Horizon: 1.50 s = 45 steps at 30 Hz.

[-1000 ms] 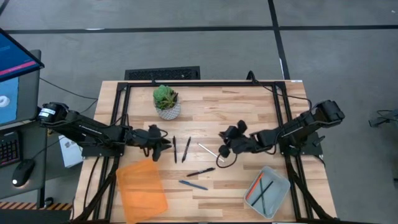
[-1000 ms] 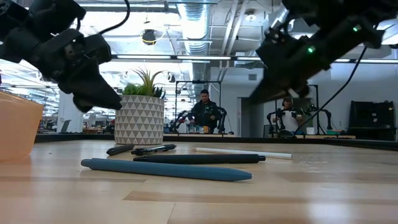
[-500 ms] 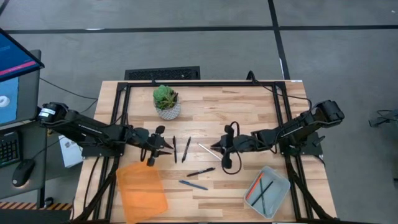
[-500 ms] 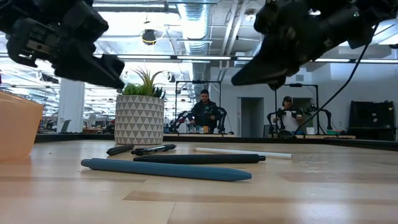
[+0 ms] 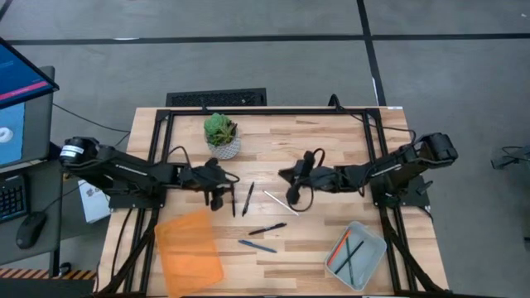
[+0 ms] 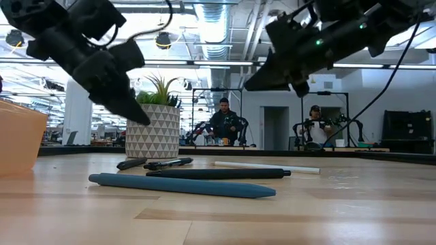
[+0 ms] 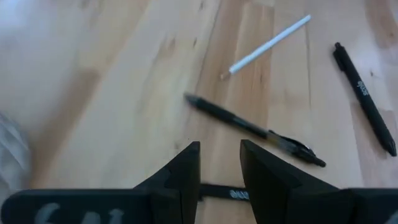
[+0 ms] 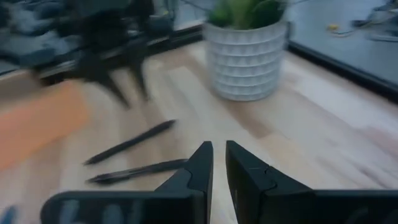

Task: Sort pens & pencils
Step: Put the black pen into the orange bin

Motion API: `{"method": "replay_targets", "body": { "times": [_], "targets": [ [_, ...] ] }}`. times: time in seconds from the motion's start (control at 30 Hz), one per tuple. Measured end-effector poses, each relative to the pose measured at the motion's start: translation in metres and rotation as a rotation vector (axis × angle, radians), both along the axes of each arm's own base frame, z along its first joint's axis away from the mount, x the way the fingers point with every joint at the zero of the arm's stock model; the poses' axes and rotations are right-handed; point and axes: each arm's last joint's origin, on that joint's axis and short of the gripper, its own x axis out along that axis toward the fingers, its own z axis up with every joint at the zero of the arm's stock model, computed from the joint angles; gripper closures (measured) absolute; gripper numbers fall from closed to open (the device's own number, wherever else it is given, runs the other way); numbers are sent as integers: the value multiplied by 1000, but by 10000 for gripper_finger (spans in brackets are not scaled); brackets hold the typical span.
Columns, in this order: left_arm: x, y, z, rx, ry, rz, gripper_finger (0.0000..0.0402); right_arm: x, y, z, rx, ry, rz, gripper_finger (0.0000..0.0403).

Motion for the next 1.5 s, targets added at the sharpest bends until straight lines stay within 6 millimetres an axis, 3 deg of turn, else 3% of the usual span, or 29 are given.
{"method": "replay_targets", "body": {
  "times": [0.2,0.47,0.83,1.27,1.5],
  "targets": [
    [3,-8,-15,-200,46,130,297,0,-5,0,-11,-2,-46,336],
    [3,-9,-17,-392,21,322,305,0,-13,0,-11,-2,-76,336],
    [8,-7,-12,-587,100,318,335,1,-18,0,-3,-2,-92,336],
    [24,0,36,-467,275,390,293,-4,-14,-9,8,92,-86,336],
    [27,4,20,-513,380,482,288,-4,-14,-9,21,90,-93,336]
  ]
}}
